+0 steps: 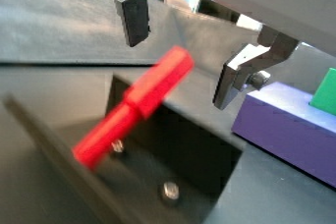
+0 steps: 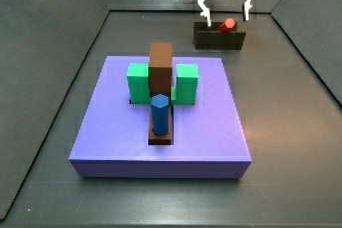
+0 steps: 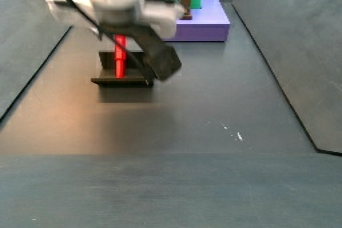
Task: Pick up the red object. Move up. Place the red object on the fixture. Regrasp the red object. Move to above the board. Insert the red object.
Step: Regrasp the red object.
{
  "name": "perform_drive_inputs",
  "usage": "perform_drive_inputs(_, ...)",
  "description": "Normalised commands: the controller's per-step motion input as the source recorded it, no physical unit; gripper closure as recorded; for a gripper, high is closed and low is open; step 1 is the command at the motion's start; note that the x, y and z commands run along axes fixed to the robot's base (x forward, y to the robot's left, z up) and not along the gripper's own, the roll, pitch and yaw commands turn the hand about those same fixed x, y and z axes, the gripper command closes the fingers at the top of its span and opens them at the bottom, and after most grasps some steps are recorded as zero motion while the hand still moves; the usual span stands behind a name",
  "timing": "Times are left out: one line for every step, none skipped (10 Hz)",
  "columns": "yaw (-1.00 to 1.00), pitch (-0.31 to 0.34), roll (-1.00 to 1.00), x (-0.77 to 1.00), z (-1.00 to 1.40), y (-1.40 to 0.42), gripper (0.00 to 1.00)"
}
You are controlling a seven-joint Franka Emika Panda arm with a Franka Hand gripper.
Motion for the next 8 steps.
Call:
perform_drive_inputs(0.00, -0.086, 0.81, 0.00, 0.47, 0.00, 0.00)
perform_drive_inputs(0.00, -0.097, 0.80, 0.00, 0.42, 0.00, 0.00)
perform_drive_inputs(0.00, -0.100, 0.90, 0.00, 0.35, 0.00, 0.00)
perform_drive_inputs(0.00, -0.083, 1.00, 0.00, 0.26, 0.00, 0.00)
perform_drive_inputs(0.02, -0.046, 1.00, 0.00, 0.14, 0.00, 0.00)
perform_drive_inputs(0.10, 0.000, 1.00, 0.00, 0.02, -0.04, 0.00)
perform_drive_inputs(0.17, 0.000, 1.00, 0.00, 0.02, -0.03, 0.00)
perform_drive_inputs(0.18, 0.000, 1.00, 0.00, 0.01, -0.03, 0.00)
